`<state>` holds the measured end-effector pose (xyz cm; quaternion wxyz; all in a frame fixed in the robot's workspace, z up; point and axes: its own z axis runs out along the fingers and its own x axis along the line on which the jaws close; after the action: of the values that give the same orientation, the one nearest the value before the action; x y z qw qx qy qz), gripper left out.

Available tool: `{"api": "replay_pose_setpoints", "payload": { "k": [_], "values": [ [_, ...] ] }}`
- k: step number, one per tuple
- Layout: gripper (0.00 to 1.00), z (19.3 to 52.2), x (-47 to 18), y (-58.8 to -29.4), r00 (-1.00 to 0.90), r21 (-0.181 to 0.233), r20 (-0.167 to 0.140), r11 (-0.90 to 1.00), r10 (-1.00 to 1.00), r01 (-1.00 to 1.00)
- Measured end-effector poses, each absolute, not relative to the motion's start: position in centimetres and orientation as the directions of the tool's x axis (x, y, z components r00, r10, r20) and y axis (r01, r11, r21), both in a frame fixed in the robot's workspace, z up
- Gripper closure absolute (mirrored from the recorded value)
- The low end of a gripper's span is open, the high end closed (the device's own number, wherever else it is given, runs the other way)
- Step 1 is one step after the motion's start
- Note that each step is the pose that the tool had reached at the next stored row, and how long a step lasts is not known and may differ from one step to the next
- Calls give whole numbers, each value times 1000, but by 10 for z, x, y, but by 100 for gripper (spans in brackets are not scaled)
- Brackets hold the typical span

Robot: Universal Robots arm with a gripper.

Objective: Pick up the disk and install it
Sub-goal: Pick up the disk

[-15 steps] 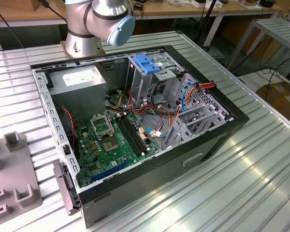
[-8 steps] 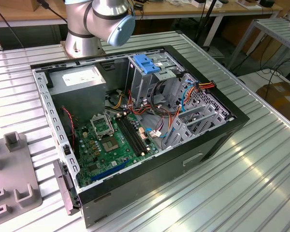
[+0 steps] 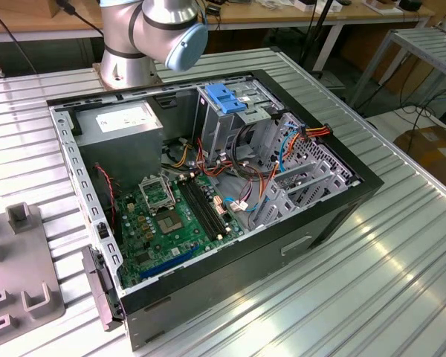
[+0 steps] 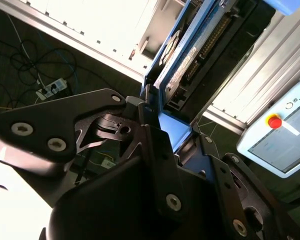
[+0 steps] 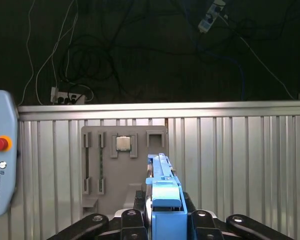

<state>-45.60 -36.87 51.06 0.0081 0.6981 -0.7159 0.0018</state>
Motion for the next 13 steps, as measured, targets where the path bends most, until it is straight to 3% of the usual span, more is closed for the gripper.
{"api": "replay_pose_setpoints", "payload": {
  "k": [9,13],
  "values": [
    [63,510,-450,-369,-25,9,14,25,-1000,-1000],
    [63,510,-409,-369,-26,9,14,26,-1000,-1000]
  ]
}}
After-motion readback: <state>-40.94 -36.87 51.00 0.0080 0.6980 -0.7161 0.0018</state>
